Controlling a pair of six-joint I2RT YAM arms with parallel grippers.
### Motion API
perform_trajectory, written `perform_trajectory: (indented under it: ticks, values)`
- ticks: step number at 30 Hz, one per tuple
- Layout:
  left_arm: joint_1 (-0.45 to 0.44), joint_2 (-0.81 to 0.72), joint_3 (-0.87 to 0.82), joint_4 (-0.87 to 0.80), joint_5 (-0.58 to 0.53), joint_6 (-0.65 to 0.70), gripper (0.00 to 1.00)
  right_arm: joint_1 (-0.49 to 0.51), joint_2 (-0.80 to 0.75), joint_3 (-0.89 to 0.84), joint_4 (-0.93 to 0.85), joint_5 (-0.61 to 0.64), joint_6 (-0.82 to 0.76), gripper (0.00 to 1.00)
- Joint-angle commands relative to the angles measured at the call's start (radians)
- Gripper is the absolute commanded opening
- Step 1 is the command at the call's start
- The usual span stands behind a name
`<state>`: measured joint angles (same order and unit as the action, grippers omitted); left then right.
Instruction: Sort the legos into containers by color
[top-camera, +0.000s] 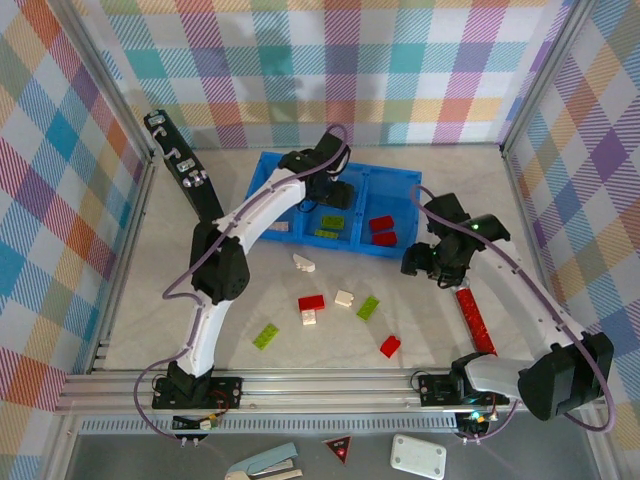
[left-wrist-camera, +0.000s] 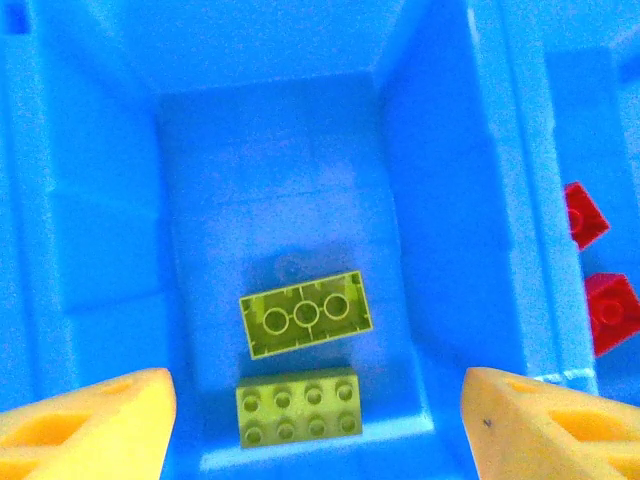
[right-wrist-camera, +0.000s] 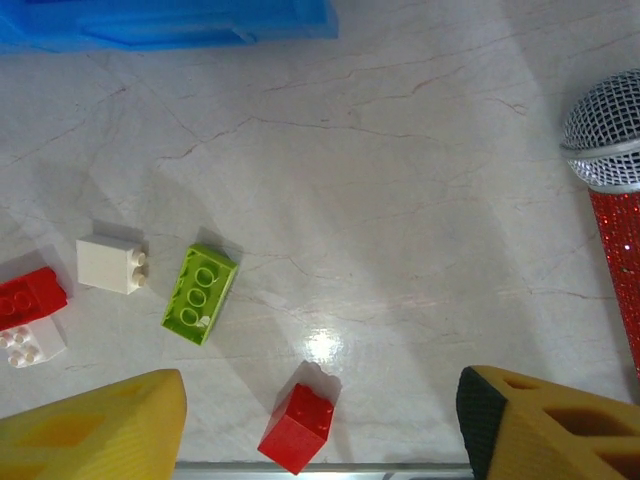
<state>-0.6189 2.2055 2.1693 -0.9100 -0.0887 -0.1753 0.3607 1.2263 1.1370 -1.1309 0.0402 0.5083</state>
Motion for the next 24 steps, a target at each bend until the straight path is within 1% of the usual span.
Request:
perform_trajectory:
  ticks: [1,5,11,14,24]
  values:
    - [0.003,-0.091,-0.074,0.001,0.014,-0.008,0.74,0.006,0.017,-0.002,0.049,-0.027,-0.016,0.7]
    - [0.004,-0.196,-0.185,0.035,0.016,-0.025,0.73,0.006,0.048,-0.028,0.144,-0.078,-0.013,0.64]
    - [0.005,-0.364,-0.387,0.075,0.009,-0.053,0.72,0.006,0.114,-0.082,0.354,-0.216,-0.01,0.59]
    - [0.005,-0.443,-0.492,0.079,0.007,-0.073,0.71,0.006,0.152,-0.113,0.456,-0.274,-0.004,0.58]
    - [0.004,-0.651,-0.833,0.107,0.033,-0.179,0.7,0.002,0.308,-0.154,0.634,-0.295,0.003,0.54]
